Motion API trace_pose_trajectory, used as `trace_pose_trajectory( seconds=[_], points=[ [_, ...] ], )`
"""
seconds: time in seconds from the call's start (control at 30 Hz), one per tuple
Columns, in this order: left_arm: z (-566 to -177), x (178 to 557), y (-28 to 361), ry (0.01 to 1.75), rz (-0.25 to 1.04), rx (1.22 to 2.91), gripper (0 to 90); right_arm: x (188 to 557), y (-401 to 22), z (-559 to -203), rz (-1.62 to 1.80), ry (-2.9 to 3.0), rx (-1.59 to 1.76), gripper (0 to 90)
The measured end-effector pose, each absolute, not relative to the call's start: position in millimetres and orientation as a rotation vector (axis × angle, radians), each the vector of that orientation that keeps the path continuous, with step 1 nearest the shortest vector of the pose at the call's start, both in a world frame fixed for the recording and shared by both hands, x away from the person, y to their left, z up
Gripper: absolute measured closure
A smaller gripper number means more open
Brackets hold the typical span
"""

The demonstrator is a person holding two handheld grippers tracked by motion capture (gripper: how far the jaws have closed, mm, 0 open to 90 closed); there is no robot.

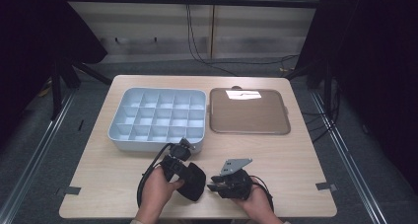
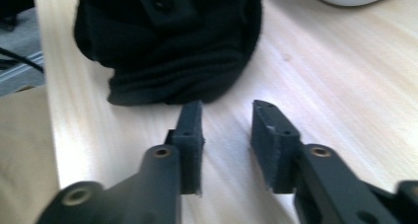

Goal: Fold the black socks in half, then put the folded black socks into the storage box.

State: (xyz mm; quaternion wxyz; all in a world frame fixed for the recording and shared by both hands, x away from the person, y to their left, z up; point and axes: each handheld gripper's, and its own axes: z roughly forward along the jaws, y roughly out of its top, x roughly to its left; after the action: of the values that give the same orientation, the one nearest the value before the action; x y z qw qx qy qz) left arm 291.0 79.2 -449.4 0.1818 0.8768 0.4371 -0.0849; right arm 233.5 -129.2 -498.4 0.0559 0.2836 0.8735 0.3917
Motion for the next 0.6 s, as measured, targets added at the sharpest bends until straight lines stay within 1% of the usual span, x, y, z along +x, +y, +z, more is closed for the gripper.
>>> trace_pose_trajectory(
  seconds=[0.07,0.27,0.33,0.5,0.6],
  points=[
    [-448.1,291.4,81.0,1.238,-0.241,2.47,70.7,233.9,-131.0,-498.2,1.187,2.641,0.866,59.8],
    [-441.5,292.3,84.2,1.239,-0.241,2.468,70.7,236.8,-135.3,-499.0,1.175,2.605,0.884,44.2],
    [-439.4,293.2,84.4,1.24,-0.217,2.48,70.7,238.0,-136.4,-500.0,1.167,2.606,0.879,42.7],
    [-436.7,295.7,85.9,1.241,-0.227,2.478,70.6,239.8,-138.4,-501.8,1.147,2.596,0.898,40.6],
    [-436.2,297.1,88.9,1.244,-0.236,2.467,70.6,240.3,-140.3,-502.5,1.128,2.588,0.91,37.8]
  ],
)
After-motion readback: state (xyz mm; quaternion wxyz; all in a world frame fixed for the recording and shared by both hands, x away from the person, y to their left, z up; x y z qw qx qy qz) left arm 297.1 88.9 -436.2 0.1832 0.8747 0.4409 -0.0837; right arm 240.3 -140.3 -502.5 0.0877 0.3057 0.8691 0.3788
